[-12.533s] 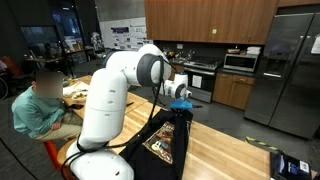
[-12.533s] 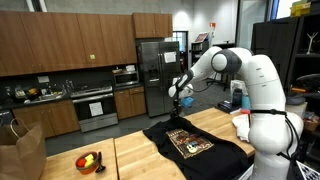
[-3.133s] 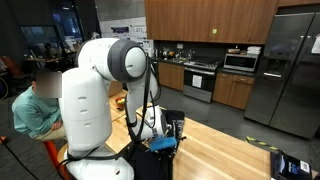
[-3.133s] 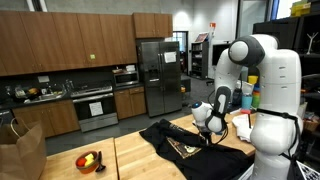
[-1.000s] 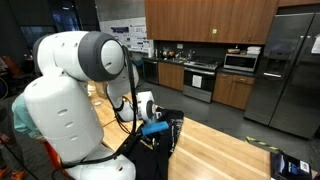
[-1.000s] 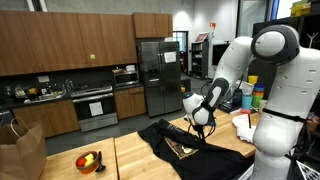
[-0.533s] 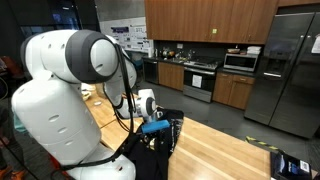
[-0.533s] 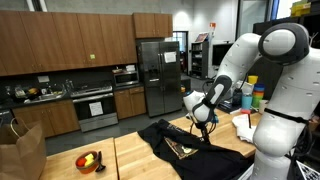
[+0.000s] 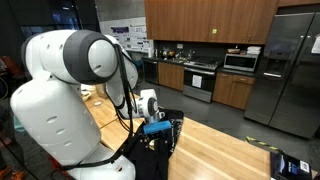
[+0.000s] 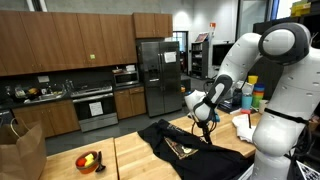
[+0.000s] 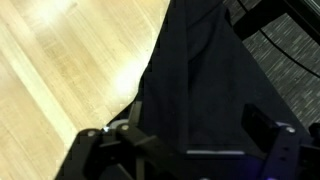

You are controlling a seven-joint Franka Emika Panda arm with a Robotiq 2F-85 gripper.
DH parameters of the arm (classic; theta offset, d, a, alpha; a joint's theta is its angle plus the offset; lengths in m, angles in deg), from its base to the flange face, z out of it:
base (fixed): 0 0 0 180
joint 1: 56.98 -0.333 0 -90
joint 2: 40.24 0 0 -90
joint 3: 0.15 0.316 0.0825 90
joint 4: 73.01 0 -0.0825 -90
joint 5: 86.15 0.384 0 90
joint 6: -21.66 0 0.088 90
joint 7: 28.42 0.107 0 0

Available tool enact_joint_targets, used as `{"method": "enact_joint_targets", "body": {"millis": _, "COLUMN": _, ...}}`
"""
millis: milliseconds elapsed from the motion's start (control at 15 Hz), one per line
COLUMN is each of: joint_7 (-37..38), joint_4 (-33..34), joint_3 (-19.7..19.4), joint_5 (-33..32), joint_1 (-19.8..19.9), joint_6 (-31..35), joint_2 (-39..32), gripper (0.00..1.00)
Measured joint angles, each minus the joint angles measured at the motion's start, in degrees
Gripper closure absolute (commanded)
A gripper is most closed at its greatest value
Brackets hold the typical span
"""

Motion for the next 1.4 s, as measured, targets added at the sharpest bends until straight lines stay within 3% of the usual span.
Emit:
{"method": "enact_joint_targets", "body": {"millis": 467, "joint_7": 1.4, "joint_4": 0.0, "joint_3": -0.3, "joint_5": -2.7, "joint_1": 0.5, "joint_6": 0.7, "joint_2": -1.6, "gripper": 0.01}}
{"method": "enact_joint_targets", "body": {"millis": 733, "joint_7": 4.5, "joint_4": -0.2, "joint_3": -0.4, "joint_5": -6.8, "joint_1": 1.3, "joint_6": 4.5, "joint_2": -4.9, "gripper": 0.02}}
{"method": "enact_joint_targets", "body": {"millis": 867, "joint_7": 6.1, "joint_4": -0.2, "joint_3": -0.4, "joint_5": -8.7, "joint_1": 1.8, "joint_6": 7.0, "joint_2": -7.1, "gripper": 0.26}}
{"method": "enact_joint_targets", "body": {"millis": 1000, "joint_7": 7.8, "joint_4": -0.2, "joint_3": -0.5, "joint_5": -10.8, "joint_1": 2.1, "joint_6": 9.1, "joint_2": -9.3, "gripper": 0.35}}
{"method": "enact_joint_targets", "body": {"millis": 1400, "joint_7": 13.2, "joint_4": -0.1, "joint_3": -1.7, "joint_5": -17.5, "joint_1": 2.5, "joint_6": 13.8, "joint_2": -15.0, "gripper": 0.84}}
